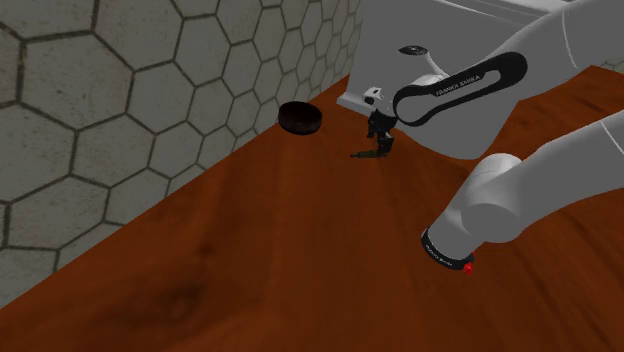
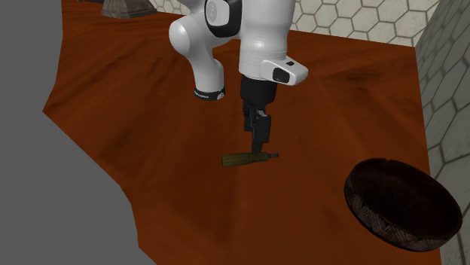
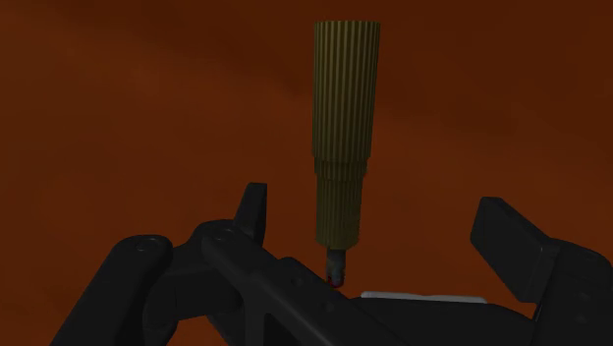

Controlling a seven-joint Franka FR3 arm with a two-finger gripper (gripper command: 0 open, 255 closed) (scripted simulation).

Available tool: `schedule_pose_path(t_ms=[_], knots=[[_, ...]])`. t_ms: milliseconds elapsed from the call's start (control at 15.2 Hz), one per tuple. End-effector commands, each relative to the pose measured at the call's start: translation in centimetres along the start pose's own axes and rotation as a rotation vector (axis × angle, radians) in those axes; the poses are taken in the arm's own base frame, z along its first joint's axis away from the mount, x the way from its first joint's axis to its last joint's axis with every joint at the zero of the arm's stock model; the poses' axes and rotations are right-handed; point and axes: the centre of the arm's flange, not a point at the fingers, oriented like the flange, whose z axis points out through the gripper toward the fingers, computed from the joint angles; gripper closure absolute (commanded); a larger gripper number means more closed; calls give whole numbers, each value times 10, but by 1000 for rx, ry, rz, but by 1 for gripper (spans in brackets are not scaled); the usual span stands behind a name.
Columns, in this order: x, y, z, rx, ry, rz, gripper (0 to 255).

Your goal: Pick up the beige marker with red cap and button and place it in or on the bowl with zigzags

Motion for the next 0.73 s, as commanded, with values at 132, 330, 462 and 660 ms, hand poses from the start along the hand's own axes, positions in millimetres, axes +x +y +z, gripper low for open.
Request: schedule_pose_path(t_ms=[132,330,462,660], knots=[[1,5,24,-16,-1,-41,0],[0,6,40,-16,-1,-41,0],[0,6,48,-16,-1,-41,0],[0,6,48,-16,-1,-41,0]])
